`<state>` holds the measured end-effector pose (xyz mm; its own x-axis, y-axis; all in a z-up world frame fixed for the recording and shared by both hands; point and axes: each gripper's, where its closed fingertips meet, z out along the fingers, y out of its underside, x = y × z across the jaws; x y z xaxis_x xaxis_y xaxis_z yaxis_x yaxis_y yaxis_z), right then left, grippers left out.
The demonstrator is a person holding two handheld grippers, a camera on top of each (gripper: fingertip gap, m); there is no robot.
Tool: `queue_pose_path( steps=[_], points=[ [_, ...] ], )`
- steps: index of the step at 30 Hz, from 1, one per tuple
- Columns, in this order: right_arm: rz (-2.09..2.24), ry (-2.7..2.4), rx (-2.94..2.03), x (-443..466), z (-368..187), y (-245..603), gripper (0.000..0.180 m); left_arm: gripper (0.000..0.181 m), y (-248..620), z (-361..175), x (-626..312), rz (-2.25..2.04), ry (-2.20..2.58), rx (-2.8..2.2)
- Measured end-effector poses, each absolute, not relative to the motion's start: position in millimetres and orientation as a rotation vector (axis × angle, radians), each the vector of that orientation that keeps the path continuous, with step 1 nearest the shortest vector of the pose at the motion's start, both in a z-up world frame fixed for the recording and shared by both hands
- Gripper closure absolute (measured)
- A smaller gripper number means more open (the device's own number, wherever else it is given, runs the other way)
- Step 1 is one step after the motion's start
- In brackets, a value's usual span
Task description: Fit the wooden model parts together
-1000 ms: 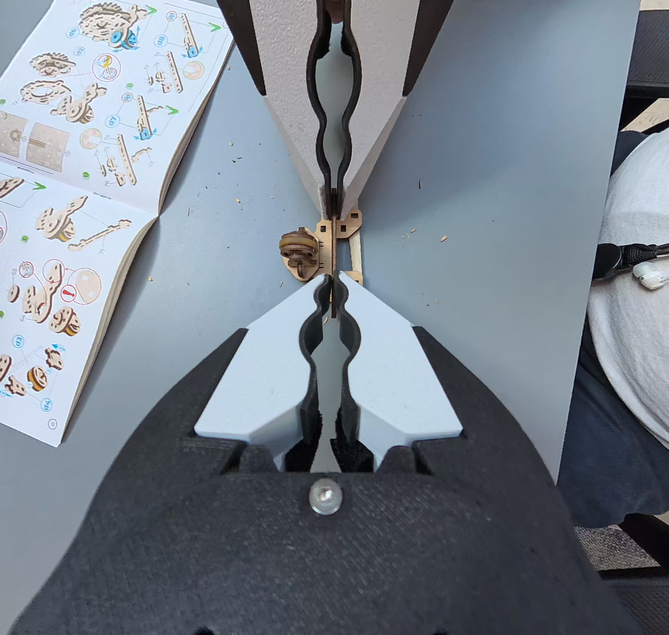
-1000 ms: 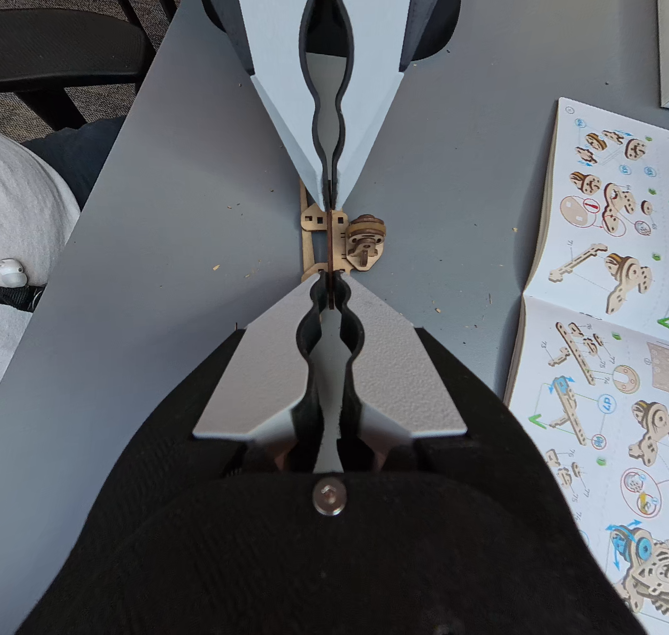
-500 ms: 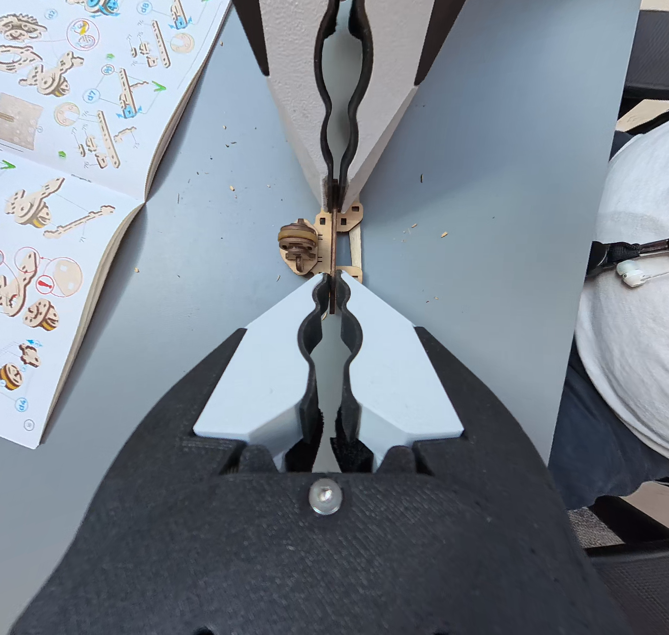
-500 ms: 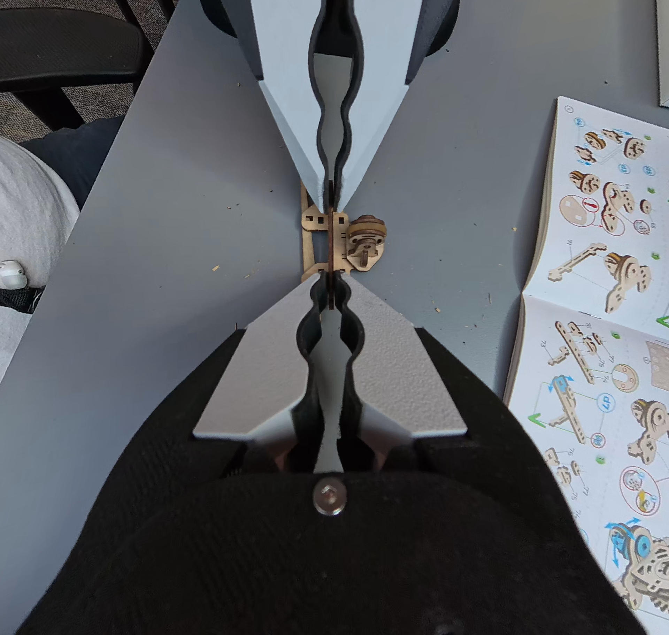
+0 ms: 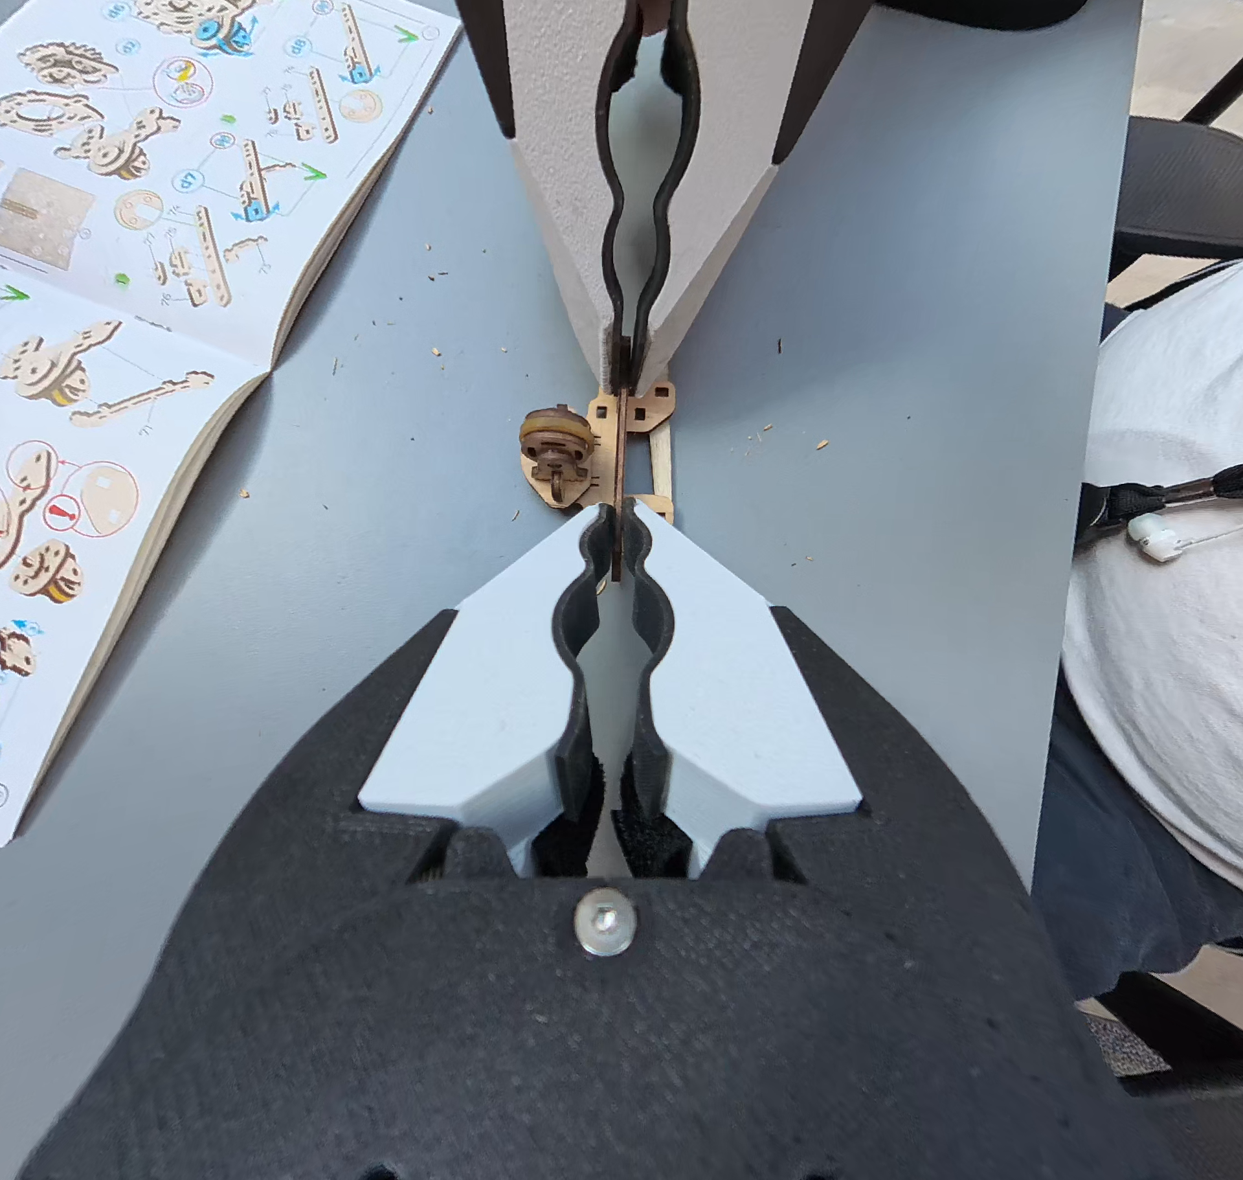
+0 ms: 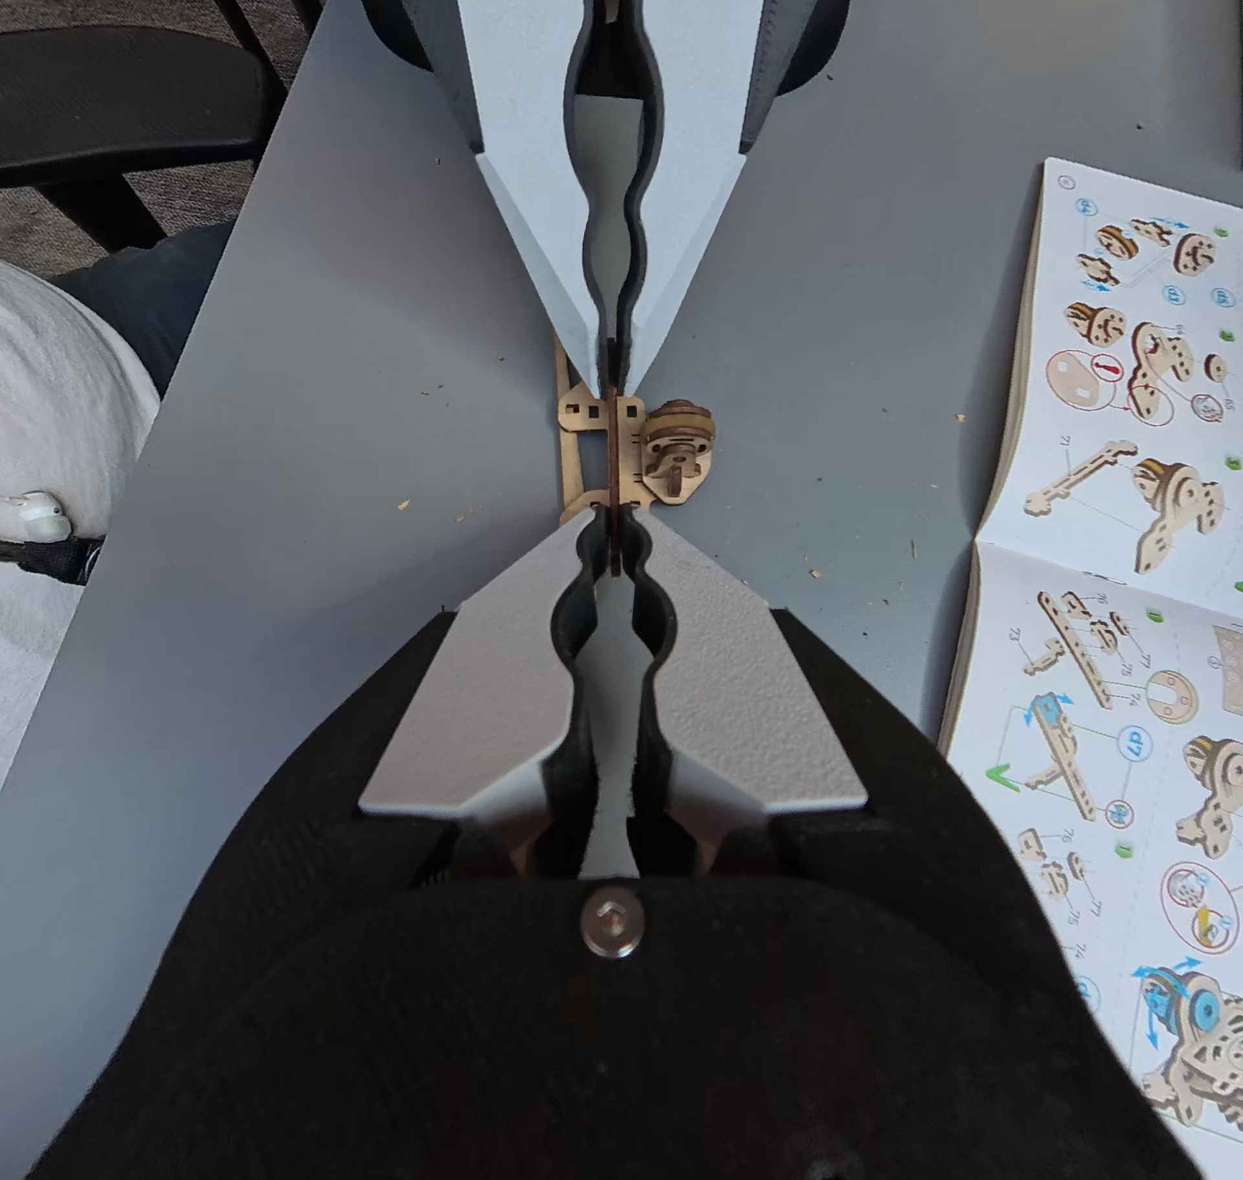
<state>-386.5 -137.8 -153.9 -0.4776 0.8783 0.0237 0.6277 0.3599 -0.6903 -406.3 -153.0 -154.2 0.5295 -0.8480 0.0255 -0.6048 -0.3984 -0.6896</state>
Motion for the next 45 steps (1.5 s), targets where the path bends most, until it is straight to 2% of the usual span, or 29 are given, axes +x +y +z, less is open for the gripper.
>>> queue_pose_path(
  steps=[11,19,45],
  points=[
    [0.727,-2.326,-1.259,-387,-149,-138,0.166,0.180,-153,-155,-407,-0.404,1.286,-2.187],
    [0.643,-2.377,-1.233,-388,-151,-138,0.176,0.180,-153,-155,-406,-0.378,1.303,-2.196],
    [0.530,-2.537,-1.232,-388,-158,-137,0.173,0.180,-153,-155,-407,-0.331,1.332,-2.166]
  ],
)
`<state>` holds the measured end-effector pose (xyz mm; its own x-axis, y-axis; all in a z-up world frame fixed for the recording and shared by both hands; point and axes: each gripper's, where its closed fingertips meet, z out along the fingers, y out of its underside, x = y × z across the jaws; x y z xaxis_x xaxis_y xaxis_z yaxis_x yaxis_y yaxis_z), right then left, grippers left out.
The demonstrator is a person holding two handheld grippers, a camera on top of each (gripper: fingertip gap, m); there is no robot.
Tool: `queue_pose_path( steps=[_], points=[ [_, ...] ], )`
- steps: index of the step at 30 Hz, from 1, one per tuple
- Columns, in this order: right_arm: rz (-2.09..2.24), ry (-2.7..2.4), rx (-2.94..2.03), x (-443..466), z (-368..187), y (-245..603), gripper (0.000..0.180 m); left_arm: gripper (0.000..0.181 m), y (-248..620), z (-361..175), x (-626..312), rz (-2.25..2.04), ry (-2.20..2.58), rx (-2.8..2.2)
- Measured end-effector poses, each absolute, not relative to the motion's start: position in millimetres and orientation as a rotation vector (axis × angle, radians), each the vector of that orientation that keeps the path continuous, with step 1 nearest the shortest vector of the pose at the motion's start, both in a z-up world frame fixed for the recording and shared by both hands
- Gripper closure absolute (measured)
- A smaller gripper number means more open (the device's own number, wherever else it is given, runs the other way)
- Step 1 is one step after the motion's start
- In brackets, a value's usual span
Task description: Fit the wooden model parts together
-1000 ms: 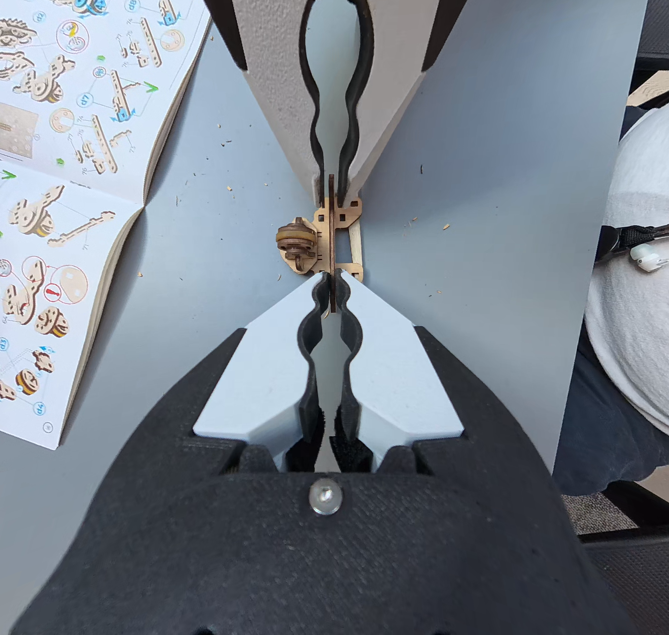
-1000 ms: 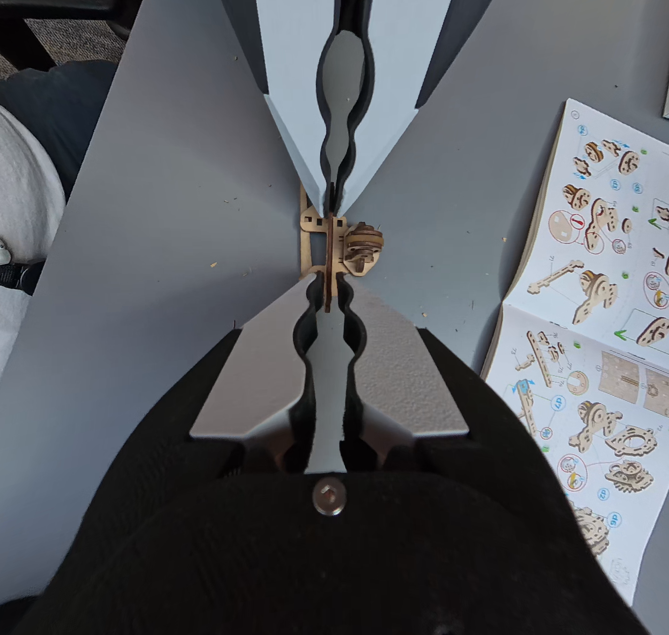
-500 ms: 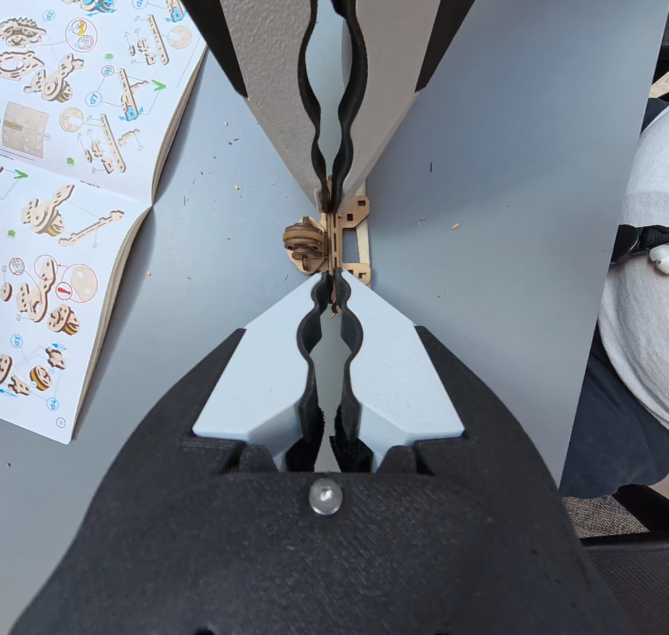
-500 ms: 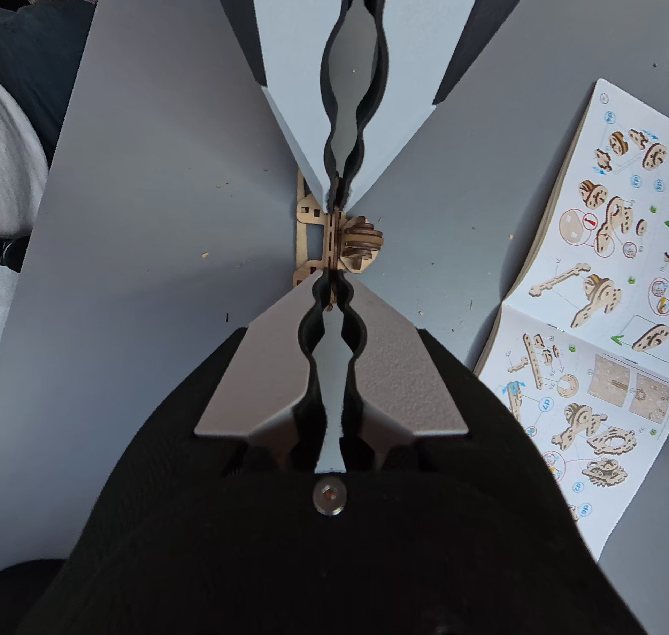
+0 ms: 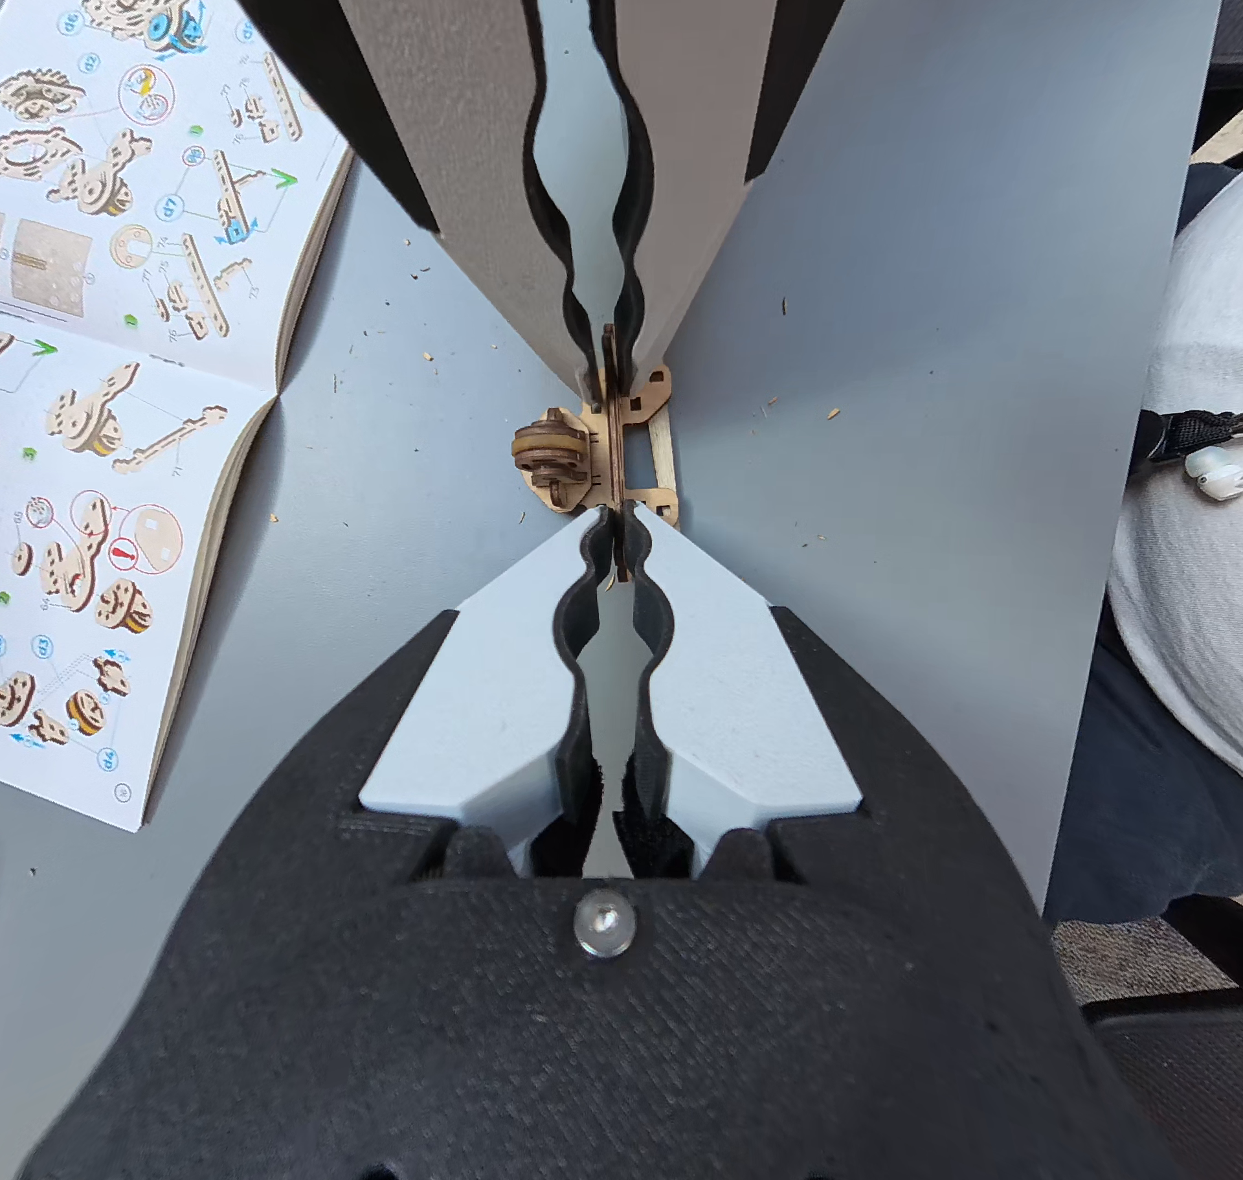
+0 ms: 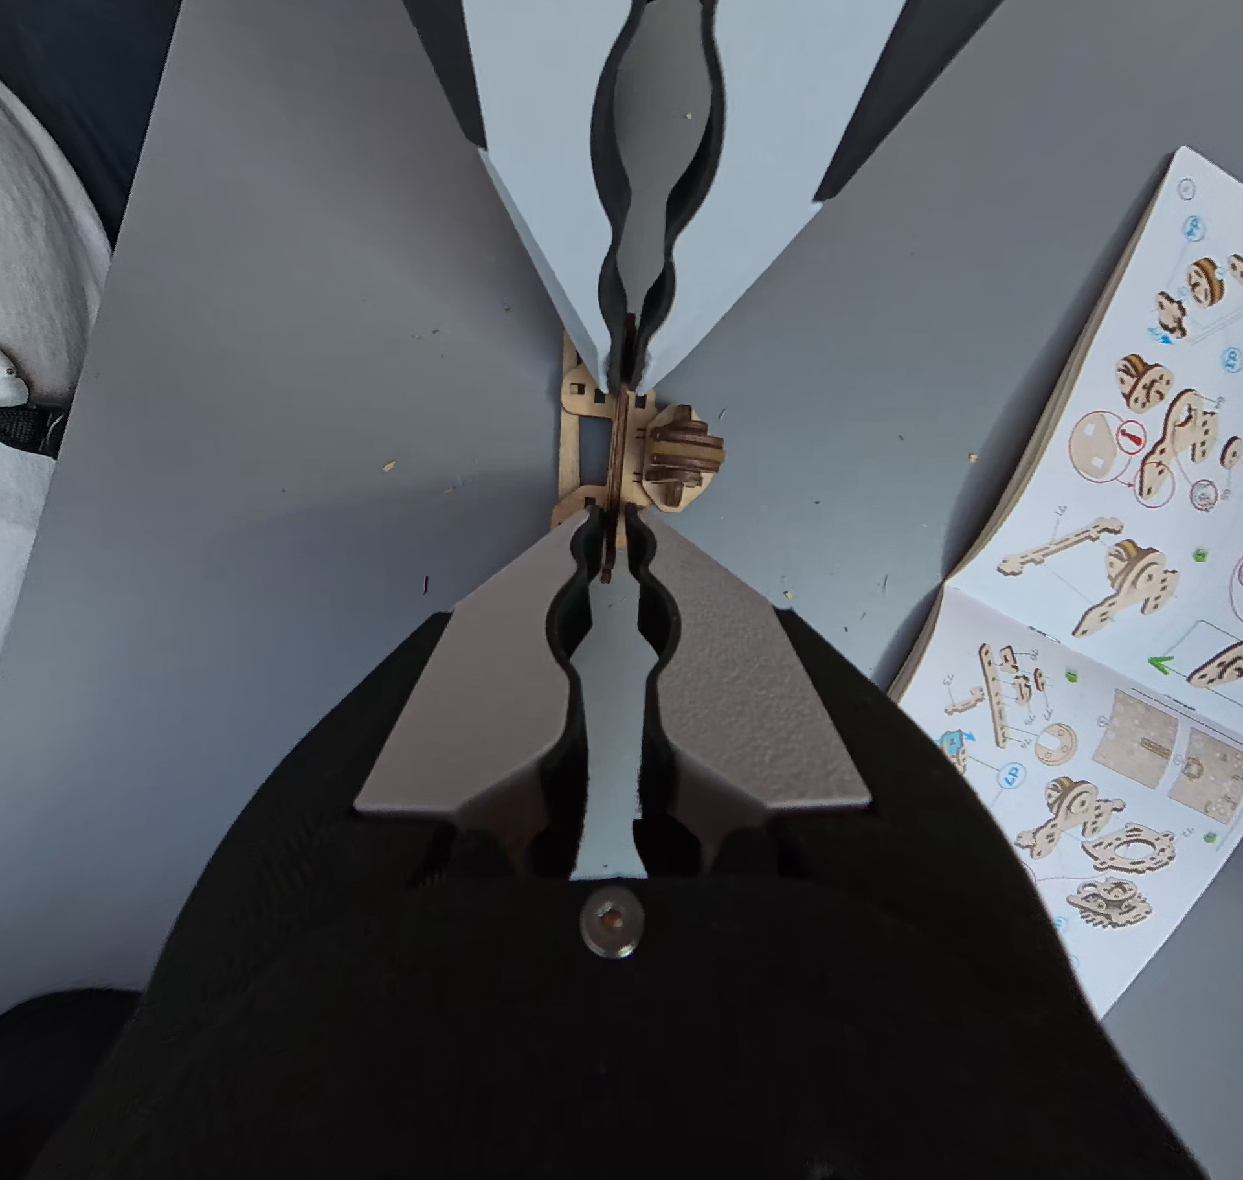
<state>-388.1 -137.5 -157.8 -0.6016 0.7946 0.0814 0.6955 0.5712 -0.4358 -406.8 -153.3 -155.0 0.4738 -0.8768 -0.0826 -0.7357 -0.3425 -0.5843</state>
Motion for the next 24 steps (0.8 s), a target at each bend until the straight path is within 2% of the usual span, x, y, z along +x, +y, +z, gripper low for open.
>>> queue_pose_path(
  steps=[24],
  points=[
    [0.523,-2.573,-1.290,-386.3,-156.0,-137.2,0.177,0.179,-153.2,-154.6,-406.4,-0.312,1.323,-2.167]
  ],
)
